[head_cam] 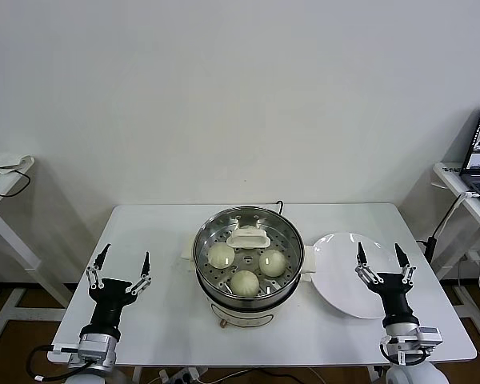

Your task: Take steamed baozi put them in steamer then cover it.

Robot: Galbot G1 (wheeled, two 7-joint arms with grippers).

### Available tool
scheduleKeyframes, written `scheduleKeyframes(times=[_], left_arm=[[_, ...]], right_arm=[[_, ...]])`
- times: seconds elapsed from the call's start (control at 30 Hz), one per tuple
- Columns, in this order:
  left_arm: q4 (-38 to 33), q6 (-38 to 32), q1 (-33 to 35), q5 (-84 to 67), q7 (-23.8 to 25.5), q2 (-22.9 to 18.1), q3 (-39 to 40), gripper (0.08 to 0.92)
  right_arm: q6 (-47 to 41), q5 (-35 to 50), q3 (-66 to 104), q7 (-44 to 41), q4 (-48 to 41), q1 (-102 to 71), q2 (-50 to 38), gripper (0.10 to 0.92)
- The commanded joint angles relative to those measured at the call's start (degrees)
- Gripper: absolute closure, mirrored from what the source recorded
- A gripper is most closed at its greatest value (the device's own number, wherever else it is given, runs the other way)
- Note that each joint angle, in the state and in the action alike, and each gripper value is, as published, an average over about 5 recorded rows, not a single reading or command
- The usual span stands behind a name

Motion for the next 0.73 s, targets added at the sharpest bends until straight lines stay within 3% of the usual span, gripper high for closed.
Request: scheduleKeyframes(times=[0.03,0.73], left_arm=[[0.93,-1.73,0.61,-2.51,-0.10,-0.46,-1.17,0.177],[0.54,-2.09,1.14,-2.50,0.30,-0.22,-1.07,0.177]], right_arm=[[-1.58,-0.39,0.25,-0.02,1.25,-0.40,0.04,0.203],[-1.61,-2.06,0.34,0.50,2.17,-1.56,0.23,0.203]])
